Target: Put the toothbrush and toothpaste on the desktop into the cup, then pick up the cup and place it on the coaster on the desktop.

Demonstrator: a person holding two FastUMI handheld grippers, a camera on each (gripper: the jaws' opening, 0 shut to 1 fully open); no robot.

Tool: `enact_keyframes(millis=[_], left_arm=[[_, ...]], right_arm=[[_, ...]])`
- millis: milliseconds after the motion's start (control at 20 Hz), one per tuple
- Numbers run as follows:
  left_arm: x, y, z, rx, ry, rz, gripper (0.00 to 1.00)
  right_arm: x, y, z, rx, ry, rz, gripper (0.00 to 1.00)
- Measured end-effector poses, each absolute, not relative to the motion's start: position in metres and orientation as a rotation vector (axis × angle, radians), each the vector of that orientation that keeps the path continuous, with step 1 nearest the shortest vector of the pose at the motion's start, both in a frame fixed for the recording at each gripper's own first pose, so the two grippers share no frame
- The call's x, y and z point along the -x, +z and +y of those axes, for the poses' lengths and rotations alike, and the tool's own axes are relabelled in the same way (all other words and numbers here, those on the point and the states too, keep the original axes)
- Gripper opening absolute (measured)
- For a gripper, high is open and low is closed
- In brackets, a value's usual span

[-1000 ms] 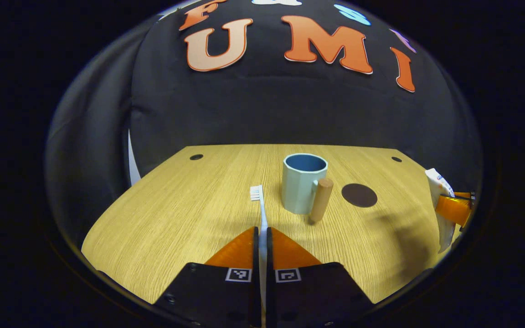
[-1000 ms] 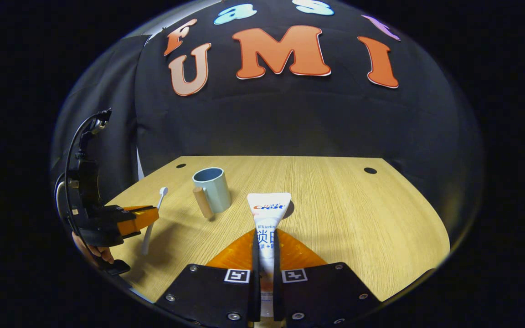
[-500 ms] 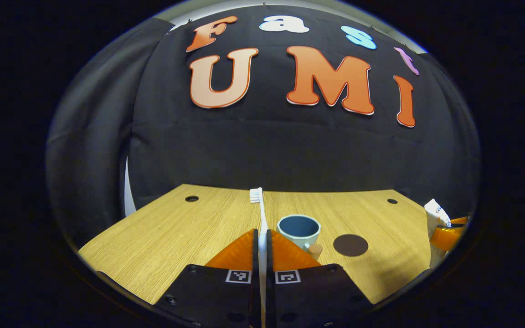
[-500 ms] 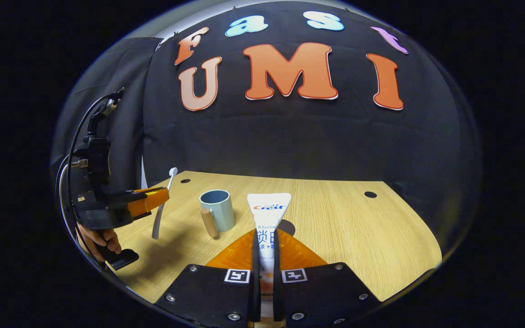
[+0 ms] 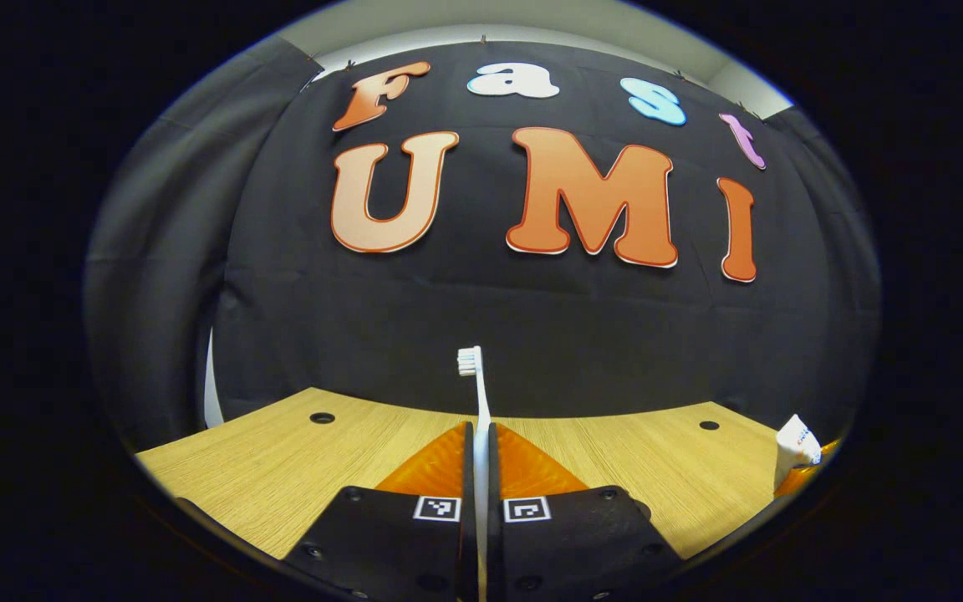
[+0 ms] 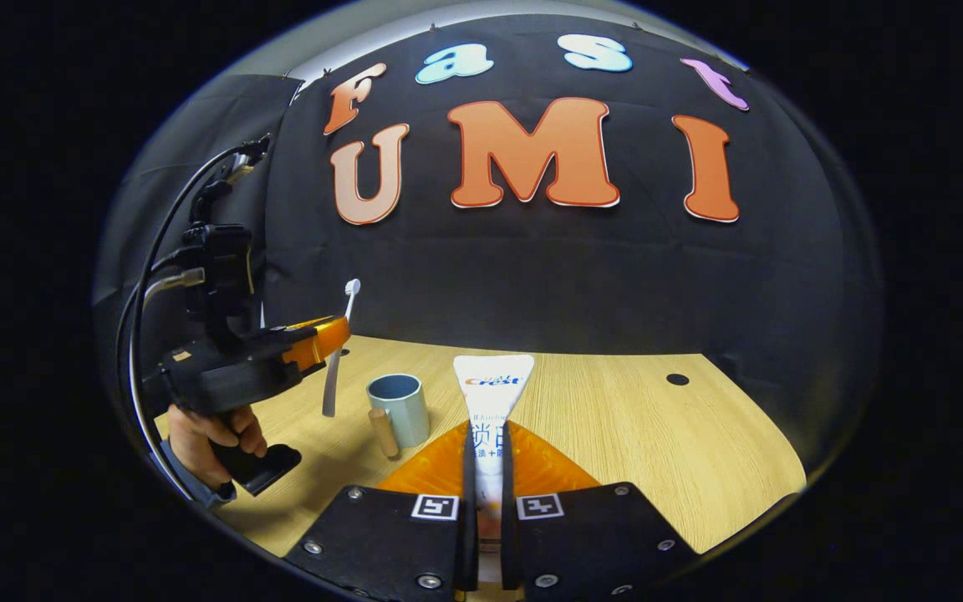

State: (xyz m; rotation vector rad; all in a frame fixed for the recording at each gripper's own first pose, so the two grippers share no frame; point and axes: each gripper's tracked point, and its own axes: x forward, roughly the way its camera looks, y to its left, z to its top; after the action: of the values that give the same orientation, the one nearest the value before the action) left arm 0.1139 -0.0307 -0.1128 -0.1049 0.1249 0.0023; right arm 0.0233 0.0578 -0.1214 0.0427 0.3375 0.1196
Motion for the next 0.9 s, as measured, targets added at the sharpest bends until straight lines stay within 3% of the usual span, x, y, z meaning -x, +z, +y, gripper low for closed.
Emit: enact_keyframes(millis=[900], left_arm=[[-0.184, -0.139, -0.053, 0.047, -0.04, 0.025, 0.04]], right_arm=[[-0.023, -0.11, 0.056, -0.027, 0.137, 0.301, 0.11]])
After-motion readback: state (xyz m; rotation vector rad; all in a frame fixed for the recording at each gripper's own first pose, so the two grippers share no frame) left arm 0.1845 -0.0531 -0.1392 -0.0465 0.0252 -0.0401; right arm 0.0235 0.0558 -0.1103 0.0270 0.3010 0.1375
